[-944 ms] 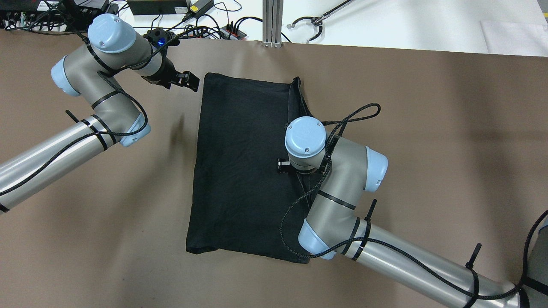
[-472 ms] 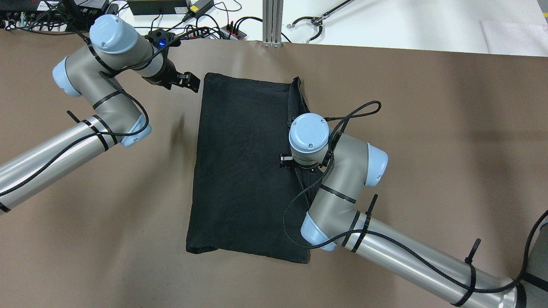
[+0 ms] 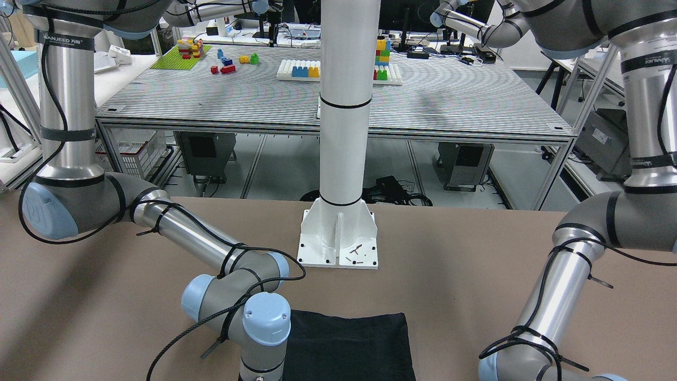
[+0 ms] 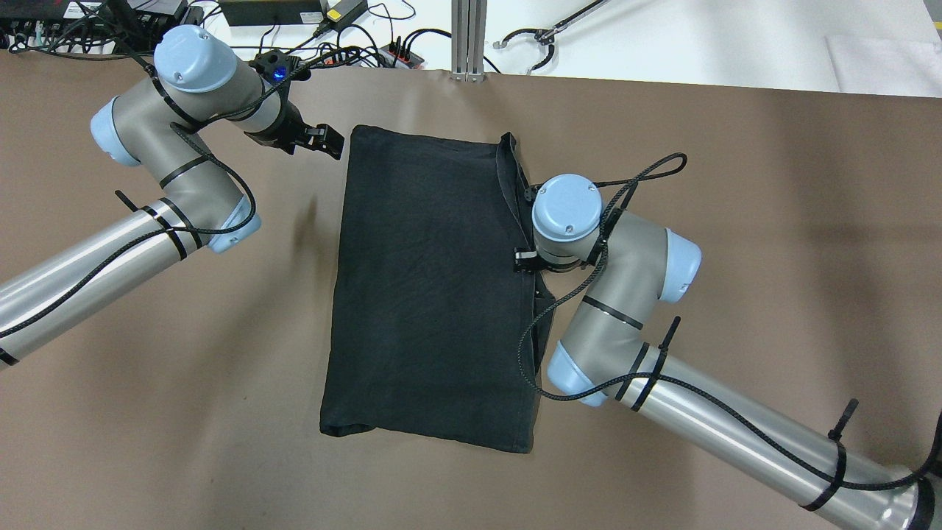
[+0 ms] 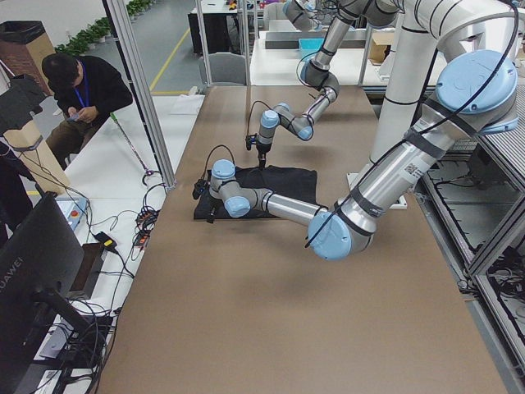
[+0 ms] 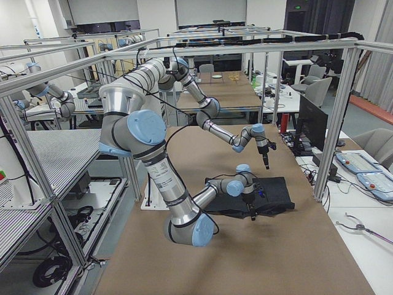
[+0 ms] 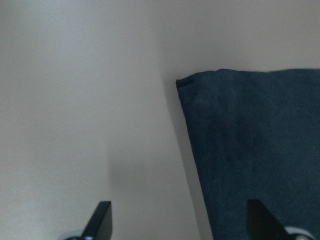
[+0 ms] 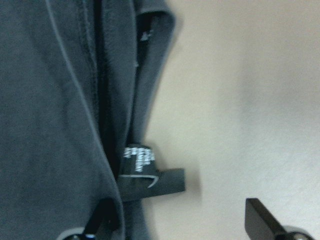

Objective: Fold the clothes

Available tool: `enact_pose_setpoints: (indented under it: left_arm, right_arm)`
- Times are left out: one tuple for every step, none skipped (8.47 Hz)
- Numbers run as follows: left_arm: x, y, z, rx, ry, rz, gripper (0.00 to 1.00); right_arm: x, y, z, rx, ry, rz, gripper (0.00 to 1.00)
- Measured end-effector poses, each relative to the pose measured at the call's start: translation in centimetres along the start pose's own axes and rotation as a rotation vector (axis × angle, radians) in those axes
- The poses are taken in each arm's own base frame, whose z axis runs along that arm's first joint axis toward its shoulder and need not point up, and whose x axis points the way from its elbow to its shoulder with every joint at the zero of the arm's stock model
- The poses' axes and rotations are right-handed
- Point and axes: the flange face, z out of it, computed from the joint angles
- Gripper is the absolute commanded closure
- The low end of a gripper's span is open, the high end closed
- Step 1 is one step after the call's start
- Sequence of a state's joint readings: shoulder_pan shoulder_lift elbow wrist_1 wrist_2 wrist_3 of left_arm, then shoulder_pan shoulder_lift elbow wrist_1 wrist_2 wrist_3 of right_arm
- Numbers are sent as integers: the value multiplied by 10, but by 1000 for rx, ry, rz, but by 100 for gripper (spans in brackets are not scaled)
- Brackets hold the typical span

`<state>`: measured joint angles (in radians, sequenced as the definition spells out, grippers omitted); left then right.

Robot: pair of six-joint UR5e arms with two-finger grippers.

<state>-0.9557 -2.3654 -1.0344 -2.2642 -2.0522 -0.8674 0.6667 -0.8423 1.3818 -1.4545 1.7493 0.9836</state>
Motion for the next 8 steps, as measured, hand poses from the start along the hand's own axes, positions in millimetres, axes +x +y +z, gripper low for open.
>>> enact_pose_setpoints:
  left_arm:
    - [0, 0, 0, 0, 0, 0, 6]
    - [0, 0, 0, 0, 1, 0, 5]
    - [0, 0, 0, 0, 0, -1, 6]
    - [-1, 0, 0, -1, 0, -1, 5]
    - [-1, 0, 0, -1, -1, -1, 6]
    - [-1, 0, 0, -1, -1, -2, 6]
    - [-1, 0, 0, -1, -1, -2, 6]
    - [-1, 1, 1, -1, -1, -3, 6]
  right_arm:
    - [26, -9, 6, 4, 16, -24, 7]
    - [43, -16, 7, 12, 21, -36, 7]
    - [51, -22, 6, 20, 20, -39, 7]
    - [52, -26, 3, 27, 15, -37, 7]
    - [47, -30, -4, 36, 7, -33, 7]
    - [38, -36, -13, 47, -6, -26, 7]
    - [24, -42, -24, 58, -22, -4, 7]
    - [6, -51, -35, 66, -36, 37, 7]
